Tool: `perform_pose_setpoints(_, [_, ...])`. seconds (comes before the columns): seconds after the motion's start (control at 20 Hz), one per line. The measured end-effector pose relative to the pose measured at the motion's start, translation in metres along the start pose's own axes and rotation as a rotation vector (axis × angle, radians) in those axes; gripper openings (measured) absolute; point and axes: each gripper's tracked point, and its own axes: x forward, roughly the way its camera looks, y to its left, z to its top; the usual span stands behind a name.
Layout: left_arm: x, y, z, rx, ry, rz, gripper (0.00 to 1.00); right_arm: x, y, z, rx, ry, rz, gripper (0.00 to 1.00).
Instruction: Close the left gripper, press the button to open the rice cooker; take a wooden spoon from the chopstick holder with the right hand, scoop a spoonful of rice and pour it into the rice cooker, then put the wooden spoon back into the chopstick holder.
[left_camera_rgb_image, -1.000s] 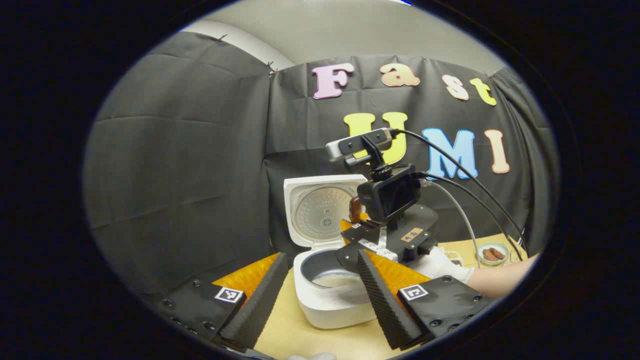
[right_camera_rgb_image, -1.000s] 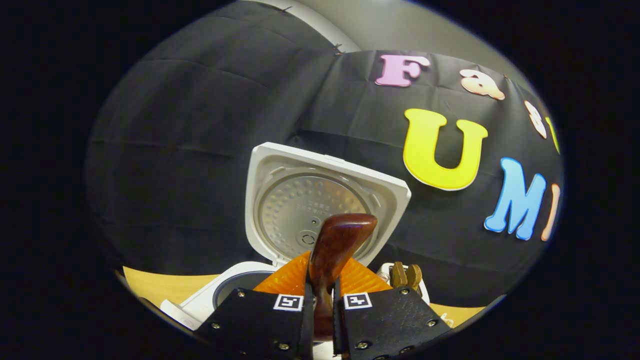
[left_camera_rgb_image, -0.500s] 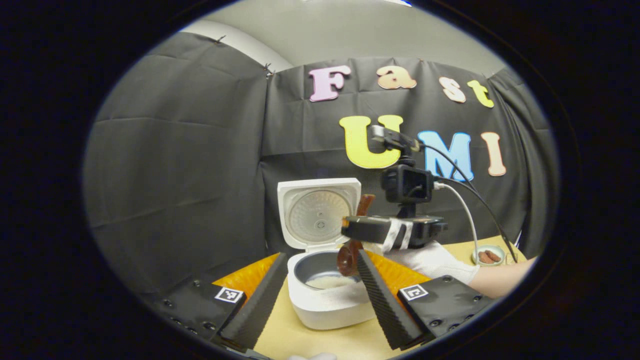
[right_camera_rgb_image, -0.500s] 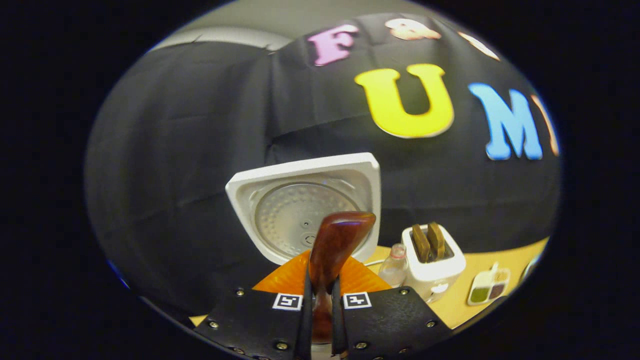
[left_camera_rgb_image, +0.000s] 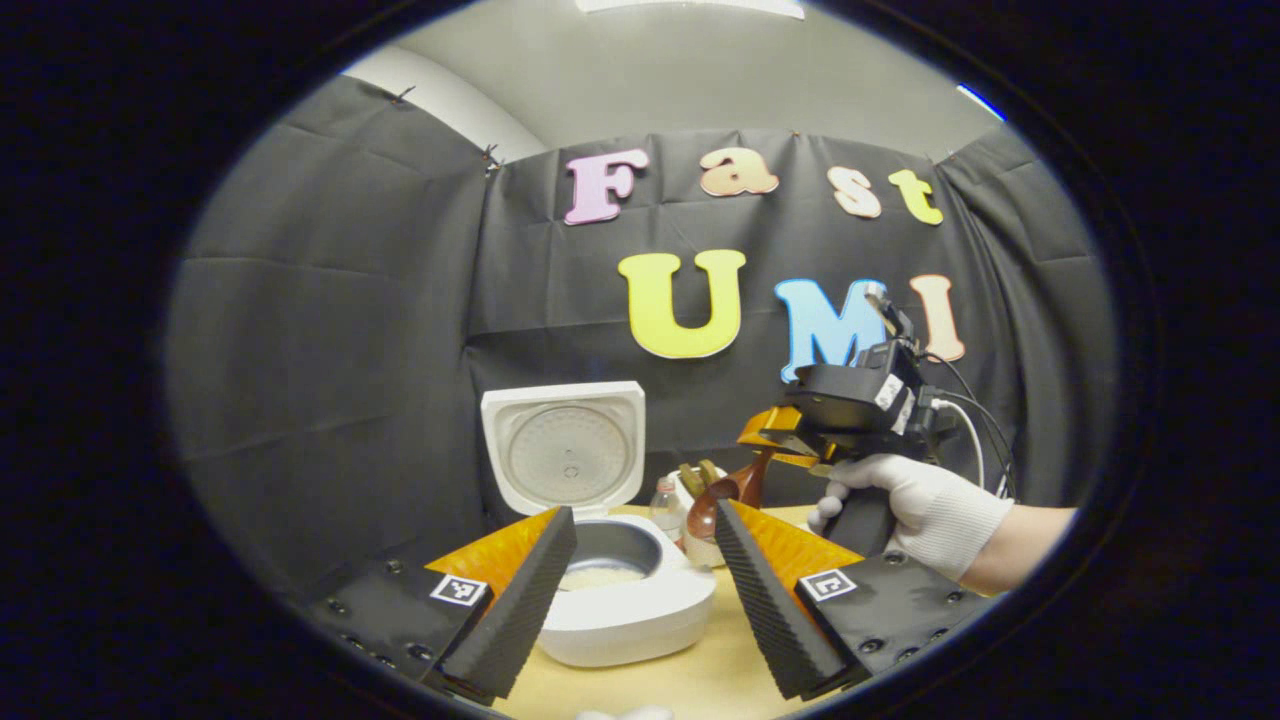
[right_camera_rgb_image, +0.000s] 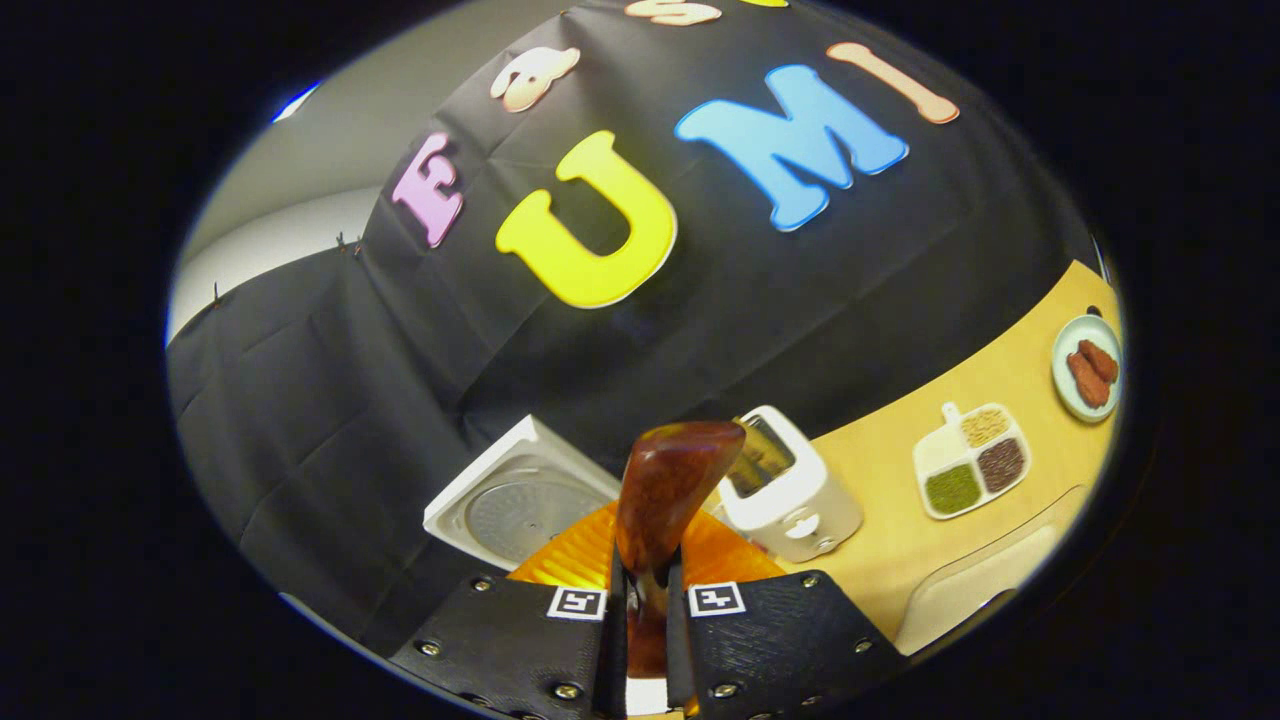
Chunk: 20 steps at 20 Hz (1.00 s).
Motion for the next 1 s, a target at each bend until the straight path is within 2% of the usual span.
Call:
perform_pose_setpoints(0.15, [0.000, -0.043, 0.008, 0.003, -0.009, -0.055, 0.99, -0.037, -0.061, 0.045, 0.013, -0.080, -0.099, 0.15])
perform_pose_setpoints(0.35, [-0.005, -0.099, 0.010, 0.017, -0.008, -0.112, 0.99, -0.101, -0.165, 0.107, 0.031, -0.184, -0.244, 0.15])
perform_pose_setpoints(0.45, [-0.011, -0.126, 0.010, 0.014, 0.004, -0.131, 0.96, -0.134, -0.217, 0.133, 0.036, -0.223, -0.319, 0.15])
perform_pose_setpoints(0.6, [-0.013, -0.166, 0.020, 0.026, -0.003, -0.146, 0.99, -0.178, -0.287, 0.166, 0.045, -0.267, -0.401, 0.15])
perform_pose_setpoints(0.7, [-0.015, -0.191, 0.022, 0.027, -0.003, -0.147, 0.99, -0.198, -0.328, 0.177, 0.022, -0.270, -0.459, 0.15])
perform_pose_setpoints(0.85, [-0.017, -0.219, 0.025, 0.026, 0.005, -0.142, 0.99, -0.223, -0.365, 0.184, 0.007, -0.266, -0.493, 0.16])
perform_pose_setpoints(1.0, [-0.017, -0.237, 0.032, 0.040, 0.005, -0.134, 0.99, -0.220, -0.396, 0.173, -0.026, -0.242, -0.525, 0.16])
